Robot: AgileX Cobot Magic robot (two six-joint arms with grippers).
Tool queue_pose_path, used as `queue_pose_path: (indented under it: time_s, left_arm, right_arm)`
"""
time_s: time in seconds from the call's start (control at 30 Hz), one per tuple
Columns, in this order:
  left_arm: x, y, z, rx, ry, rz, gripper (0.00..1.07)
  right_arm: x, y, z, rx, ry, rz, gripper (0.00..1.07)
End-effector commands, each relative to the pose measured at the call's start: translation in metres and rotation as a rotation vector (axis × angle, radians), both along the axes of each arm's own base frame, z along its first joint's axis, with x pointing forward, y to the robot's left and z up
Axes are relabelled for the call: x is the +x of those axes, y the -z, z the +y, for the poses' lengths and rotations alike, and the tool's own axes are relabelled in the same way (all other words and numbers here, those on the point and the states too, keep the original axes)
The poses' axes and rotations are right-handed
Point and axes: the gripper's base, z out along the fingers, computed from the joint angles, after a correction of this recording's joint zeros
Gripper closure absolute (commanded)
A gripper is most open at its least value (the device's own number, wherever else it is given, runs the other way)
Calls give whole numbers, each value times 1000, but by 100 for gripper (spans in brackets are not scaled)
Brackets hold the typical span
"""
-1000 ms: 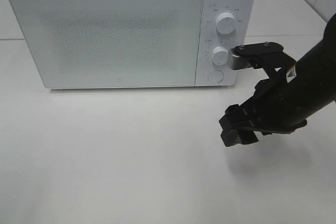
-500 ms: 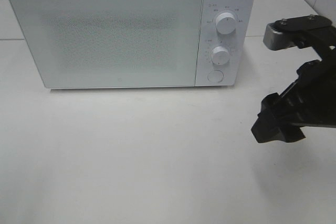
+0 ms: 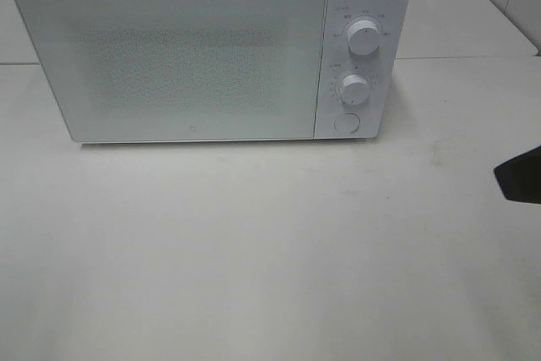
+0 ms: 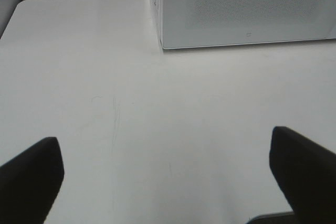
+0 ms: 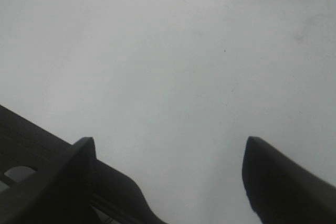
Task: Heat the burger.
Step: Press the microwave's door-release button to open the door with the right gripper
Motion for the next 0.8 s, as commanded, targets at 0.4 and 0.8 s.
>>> queue_pose_path:
  time_s: [0.4,0.8]
  left_arm:
    - [-2,0,0,-7,-5,-30,6]
    - [-2,0,0,-7,-5,-30,6]
  right_arm:
    - [-67,-25,-47,37,184,-225,33]
    - [-119,-2,-63,56,261,-375,33]
